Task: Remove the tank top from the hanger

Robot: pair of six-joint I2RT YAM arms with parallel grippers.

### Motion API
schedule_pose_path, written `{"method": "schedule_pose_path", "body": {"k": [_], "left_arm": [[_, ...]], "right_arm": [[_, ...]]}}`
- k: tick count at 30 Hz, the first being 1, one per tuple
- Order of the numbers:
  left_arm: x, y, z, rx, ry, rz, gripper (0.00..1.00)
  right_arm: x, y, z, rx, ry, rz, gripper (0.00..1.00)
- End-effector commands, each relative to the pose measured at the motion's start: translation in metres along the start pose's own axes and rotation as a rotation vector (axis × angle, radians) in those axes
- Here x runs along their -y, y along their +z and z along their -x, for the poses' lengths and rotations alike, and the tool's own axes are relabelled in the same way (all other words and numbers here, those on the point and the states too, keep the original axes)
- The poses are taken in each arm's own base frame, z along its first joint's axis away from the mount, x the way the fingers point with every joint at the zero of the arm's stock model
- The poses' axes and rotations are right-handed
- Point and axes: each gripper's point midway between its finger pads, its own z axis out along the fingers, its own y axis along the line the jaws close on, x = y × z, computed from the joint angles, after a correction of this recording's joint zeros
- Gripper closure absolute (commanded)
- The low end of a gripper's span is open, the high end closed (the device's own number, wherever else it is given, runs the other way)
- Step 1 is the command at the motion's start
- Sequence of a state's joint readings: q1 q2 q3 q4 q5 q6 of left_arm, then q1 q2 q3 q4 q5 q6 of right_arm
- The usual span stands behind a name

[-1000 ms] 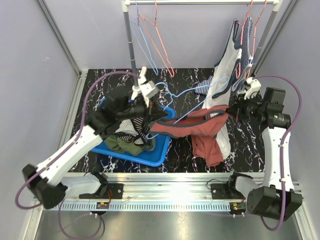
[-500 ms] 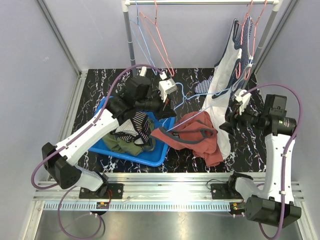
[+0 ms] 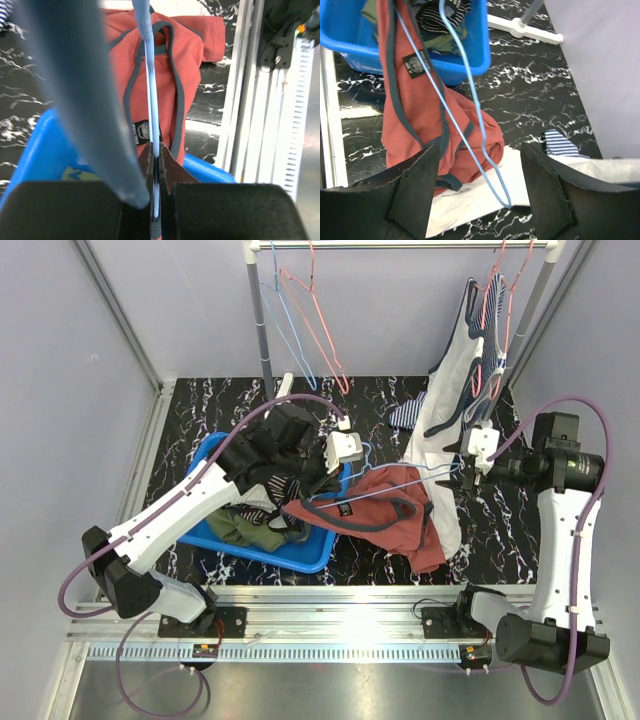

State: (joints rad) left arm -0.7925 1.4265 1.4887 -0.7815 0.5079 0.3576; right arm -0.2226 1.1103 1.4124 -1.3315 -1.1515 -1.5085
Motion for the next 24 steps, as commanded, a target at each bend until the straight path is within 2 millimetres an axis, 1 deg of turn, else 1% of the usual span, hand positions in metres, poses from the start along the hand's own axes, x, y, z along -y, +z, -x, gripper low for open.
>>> {"method": "schedule_pose_path", "body": {"k": [1,6,7,10,12,13,15,16,17,18,19,20,21,22,24], "left_arm": [[0.001,-0.022,0.018,0.053,0.152,0.046,1.0],[0.003,-0.023,0.028,0.08,0.181,0.043,1.0],[0.007,-0.022,0.031,0.092,0.193,0.032,1.0],[0.017,-0.022,0.037,0.116,0.244,0.005,1.0],[0.02,-0.021,0.036,0.12,0.264,-0.008,1.0],[0.021,-0.023,0.038,0.131,0.274,-0.004,1.0],[0.021,-0.022,0.035,0.132,0.278,-0.004,1.0],[0.019,-0.023,0.038,0.144,0.286,0.008,1.0],[0.019,-0.025,0.04,0.154,0.289,0.016,1.0],[0.019,-0.023,0.038,0.154,0.286,0.016,1.0],[0.017,-0.023,0.041,0.17,0.292,0.028,1.0],[0.017,-0.024,0.043,0.182,0.293,0.033,1.0],[0.017,-0.021,0.04,0.183,0.289,0.034,1.0],[0.013,-0.021,0.045,0.207,0.298,0.056,0.99],[0.012,-0.022,0.043,0.223,0.288,0.077,0.96]], "right_arm": [[-0.062,0.004,0.004,0.011,0.232,0.173,0.27],[-0.09,0.017,-0.005,-0.022,0.251,0.301,0.27],[-0.092,0.018,-0.008,-0.032,0.267,0.308,0.27],[-0.084,0.023,-0.017,-0.055,0.275,0.286,0.29],[-0.082,0.024,-0.02,-0.06,0.281,0.289,0.3],[-0.082,0.024,-0.02,-0.058,0.277,0.295,0.35],[-0.085,0.024,-0.02,-0.06,0.301,0.321,0.43],[-0.089,0.023,-0.02,-0.062,0.305,0.339,0.5],[-0.09,0.023,-0.02,-0.064,0.306,0.346,0.65],[-0.09,0.022,-0.02,-0.068,0.31,0.346,0.72],[-0.091,0.022,-0.02,-0.067,0.303,0.344,0.77],[-0.093,0.021,-0.02,-0.071,0.298,0.343,0.84],[-0.095,0.019,-0.02,-0.077,0.287,0.339,0.87],[-0.096,0.018,-0.02,-0.082,0.275,0.336,0.9],[-0.097,0.013,-0.019,-0.108,0.245,0.32,0.98]]}}
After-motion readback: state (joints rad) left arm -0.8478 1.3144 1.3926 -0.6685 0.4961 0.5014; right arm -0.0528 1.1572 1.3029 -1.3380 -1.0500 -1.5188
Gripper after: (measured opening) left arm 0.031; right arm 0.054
